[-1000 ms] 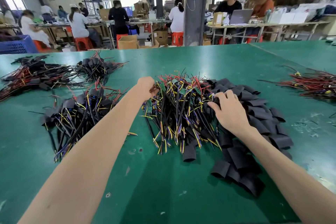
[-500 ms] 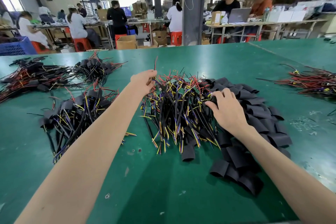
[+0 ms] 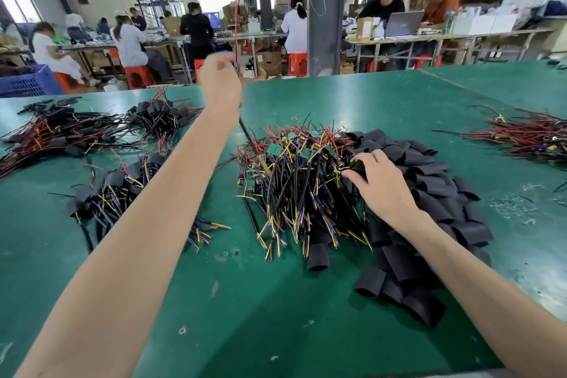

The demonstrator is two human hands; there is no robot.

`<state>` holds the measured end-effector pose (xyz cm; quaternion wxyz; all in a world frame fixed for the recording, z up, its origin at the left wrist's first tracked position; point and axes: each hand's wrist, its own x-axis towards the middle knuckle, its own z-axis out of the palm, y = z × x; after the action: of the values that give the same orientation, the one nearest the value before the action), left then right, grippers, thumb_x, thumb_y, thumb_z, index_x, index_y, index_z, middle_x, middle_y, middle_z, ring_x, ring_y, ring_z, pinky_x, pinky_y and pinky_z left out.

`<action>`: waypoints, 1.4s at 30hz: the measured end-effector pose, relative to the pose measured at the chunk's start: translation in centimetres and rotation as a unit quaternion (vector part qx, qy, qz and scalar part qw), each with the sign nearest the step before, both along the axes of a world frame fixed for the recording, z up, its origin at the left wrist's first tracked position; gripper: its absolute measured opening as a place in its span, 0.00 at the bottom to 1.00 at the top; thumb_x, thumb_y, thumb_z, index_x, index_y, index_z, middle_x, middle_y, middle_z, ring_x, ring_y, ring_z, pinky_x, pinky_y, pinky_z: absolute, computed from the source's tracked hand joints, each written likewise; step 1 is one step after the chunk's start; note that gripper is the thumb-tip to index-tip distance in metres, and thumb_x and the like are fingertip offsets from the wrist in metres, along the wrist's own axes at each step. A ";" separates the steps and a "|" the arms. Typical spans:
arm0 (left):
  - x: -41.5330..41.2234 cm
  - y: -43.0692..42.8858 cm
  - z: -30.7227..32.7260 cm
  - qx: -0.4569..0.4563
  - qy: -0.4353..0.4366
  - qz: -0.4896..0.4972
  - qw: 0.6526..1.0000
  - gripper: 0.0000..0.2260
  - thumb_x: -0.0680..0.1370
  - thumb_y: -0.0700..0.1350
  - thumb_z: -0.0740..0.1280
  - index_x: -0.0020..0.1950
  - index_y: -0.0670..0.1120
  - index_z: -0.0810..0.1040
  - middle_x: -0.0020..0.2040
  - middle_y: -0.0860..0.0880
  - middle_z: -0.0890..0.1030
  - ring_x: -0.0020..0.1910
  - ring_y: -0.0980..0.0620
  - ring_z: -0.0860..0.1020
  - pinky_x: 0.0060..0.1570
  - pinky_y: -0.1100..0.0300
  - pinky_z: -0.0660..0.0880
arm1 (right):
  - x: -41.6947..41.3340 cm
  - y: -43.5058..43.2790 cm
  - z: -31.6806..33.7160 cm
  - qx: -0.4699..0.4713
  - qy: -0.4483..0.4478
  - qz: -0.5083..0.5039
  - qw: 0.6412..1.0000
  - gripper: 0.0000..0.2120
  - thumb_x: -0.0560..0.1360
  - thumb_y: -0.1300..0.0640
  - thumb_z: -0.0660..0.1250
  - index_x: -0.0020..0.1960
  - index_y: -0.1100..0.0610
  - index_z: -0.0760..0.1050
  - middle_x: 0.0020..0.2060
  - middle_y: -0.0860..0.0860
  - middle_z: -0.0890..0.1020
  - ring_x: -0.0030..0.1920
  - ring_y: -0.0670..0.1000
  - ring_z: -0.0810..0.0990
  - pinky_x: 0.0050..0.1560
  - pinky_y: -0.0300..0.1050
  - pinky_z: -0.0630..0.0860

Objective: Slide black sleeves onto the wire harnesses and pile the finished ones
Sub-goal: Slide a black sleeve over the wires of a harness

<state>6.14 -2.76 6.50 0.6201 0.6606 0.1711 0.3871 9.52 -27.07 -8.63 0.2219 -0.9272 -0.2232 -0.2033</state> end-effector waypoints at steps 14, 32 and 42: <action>-7.1 0.7 -6.5 0.472 0.266 -0.110 0.833 0.12 0.68 0.49 0.76 0.50 0.53 0.81 0.51 0.54 0.82 0.52 0.53 0.78 0.54 0.60 0.71 | 0.0 0.3 0.0 0.014 -0.002 0.022 1.000 0.19 0.74 0.55 0.68 0.62 0.62 0.73 0.53 0.58 0.76 0.54 0.61 0.75 0.54 0.50 0.69; -10.0 2.4 -11.3 0.450 0.094 -0.074 0.885 0.08 0.76 0.43 0.68 0.52 0.55 0.79 0.47 0.54 0.79 0.38 0.53 0.73 0.43 0.55 0.70 | -1.5 0.8 0.4 0.085 -0.057 0.096 0.990 0.15 0.70 0.57 0.74 0.55 0.59 0.78 0.44 0.49 0.73 0.37 0.48 0.71 0.45 0.39 0.66; -10.4 1.4 -11.4 0.447 0.092 -0.063 0.888 0.07 0.76 0.44 0.68 0.52 0.54 0.79 0.46 0.52 0.79 0.34 0.54 0.70 0.43 0.53 0.72 | -2.5 1.3 1.0 0.135 -0.050 0.186 0.972 0.15 0.68 0.60 0.76 0.54 0.60 0.79 0.46 0.53 0.78 0.41 0.50 0.74 0.50 0.50 0.75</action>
<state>-4.22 -1.31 -4.92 0.2637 0.9097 -0.0058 0.3208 7.00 -25.74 -7.63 0.3675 -0.8196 -0.3727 -0.2329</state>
